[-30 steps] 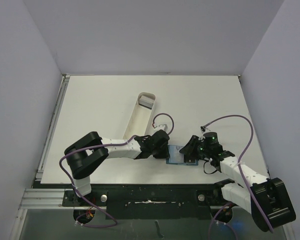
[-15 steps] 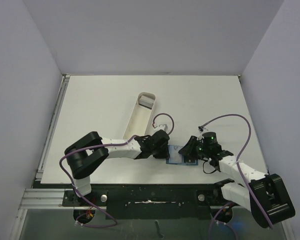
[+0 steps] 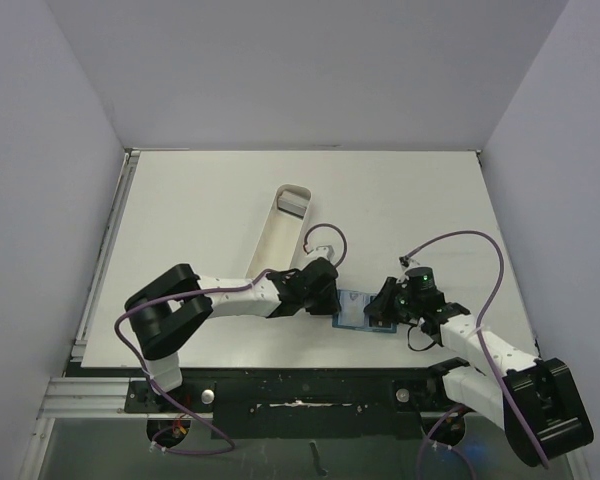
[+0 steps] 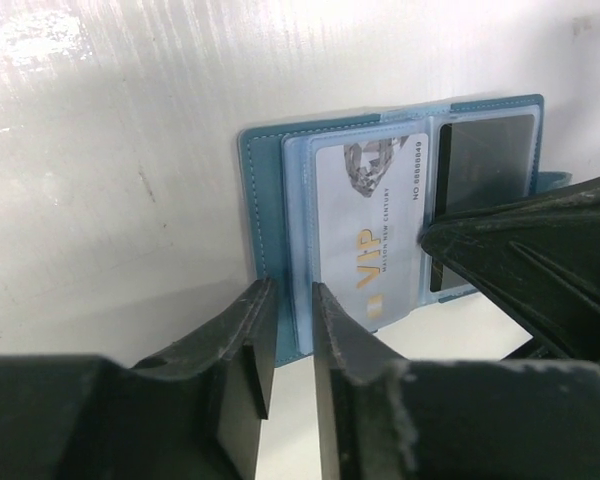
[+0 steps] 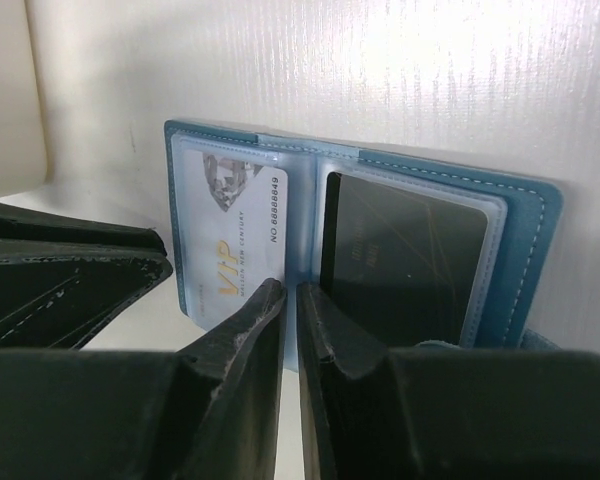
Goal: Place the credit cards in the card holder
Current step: Insert the credit card into the card holder.
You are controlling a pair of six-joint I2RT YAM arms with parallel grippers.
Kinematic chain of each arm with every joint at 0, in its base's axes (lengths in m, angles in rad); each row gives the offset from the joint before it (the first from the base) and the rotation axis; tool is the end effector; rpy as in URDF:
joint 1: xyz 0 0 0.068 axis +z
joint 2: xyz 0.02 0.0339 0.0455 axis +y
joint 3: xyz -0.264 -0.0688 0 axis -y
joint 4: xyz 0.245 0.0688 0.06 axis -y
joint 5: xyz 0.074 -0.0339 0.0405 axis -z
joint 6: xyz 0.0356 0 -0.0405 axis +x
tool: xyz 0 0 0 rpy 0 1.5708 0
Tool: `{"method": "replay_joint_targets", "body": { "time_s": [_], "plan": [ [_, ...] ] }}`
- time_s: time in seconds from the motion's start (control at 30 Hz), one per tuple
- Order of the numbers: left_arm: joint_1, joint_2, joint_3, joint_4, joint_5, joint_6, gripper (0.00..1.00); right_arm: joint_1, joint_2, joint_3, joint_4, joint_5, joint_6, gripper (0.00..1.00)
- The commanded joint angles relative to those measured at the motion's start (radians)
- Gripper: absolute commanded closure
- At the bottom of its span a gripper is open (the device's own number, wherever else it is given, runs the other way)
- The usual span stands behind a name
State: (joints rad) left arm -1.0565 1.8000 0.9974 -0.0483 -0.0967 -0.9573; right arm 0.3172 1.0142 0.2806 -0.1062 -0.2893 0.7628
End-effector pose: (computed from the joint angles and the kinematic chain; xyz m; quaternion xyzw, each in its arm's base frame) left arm 0.1828 -0.3165 0.1538 0.0293 0.9345 -0.2732 0.2263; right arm 0.1630 0.0642 0.1377 0.1540 0.9127 0.2973 0.2341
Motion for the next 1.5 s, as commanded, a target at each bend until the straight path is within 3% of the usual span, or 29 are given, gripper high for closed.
{"method": "replay_joint_targets", "body": {
  "time_s": [0.0, 0.27, 0.6, 1.47],
  "plan": [
    [0.004, -0.071, 0.021, 0.082, 0.015, 0.005, 0.77, 0.010, -0.012, 0.036, -0.004, 0.021, -0.015, 0.87],
    [0.018, -0.109, -0.073, 0.250, 0.076, -0.008, 0.64, 0.016, 0.026, 0.019, -0.027, 0.061, -0.014, 0.89],
    [0.032, -0.068, -0.028, 0.275, 0.157, 0.039, 0.63, 0.019, 0.041, -0.029, 0.020, 0.069, 0.013, 0.91],
    [0.032, 0.010, 0.000, 0.273, 0.171, 0.023, 0.63, 0.021, 0.004, -0.037, -0.002, 0.088, 0.024, 0.91]
  ]
}}
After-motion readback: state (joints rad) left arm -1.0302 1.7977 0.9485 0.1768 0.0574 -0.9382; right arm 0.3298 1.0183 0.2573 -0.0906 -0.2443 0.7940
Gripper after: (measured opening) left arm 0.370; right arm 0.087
